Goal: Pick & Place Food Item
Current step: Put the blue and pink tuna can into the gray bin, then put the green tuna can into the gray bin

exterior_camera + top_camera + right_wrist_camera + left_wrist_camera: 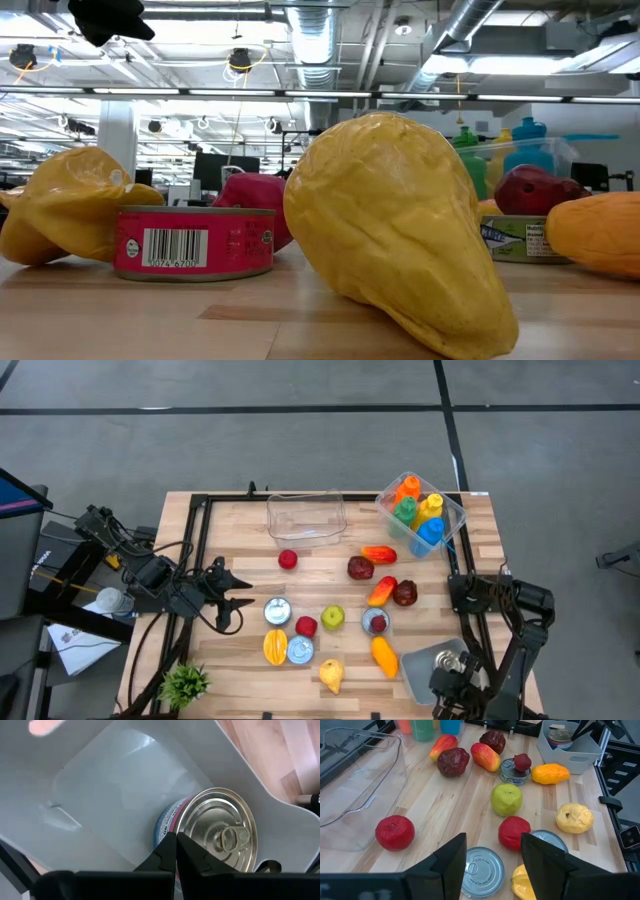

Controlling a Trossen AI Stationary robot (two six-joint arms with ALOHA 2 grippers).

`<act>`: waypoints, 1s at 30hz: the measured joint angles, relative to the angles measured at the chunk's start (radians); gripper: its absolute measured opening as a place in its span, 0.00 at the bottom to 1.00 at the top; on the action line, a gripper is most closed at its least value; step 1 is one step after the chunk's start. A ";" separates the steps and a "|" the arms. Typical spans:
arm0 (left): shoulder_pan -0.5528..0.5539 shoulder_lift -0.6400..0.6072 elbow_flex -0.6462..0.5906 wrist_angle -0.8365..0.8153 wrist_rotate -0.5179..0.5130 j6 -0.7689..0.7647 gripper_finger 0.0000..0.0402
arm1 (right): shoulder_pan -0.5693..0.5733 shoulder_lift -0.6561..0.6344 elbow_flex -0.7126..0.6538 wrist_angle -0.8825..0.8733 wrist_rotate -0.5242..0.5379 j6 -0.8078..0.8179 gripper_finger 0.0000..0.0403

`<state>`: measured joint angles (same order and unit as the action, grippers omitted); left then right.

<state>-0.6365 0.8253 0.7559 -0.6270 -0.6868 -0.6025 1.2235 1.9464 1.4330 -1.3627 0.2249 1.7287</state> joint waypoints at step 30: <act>0.000 0.000 0.000 0.000 0.000 0.000 0.44 | -0.004 -0.003 0.000 0.002 -0.015 0.044 0.24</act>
<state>-0.6361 0.8253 0.7559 -0.6267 -0.6872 -0.6029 1.2198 1.9439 1.4334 -1.3609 0.2099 1.7725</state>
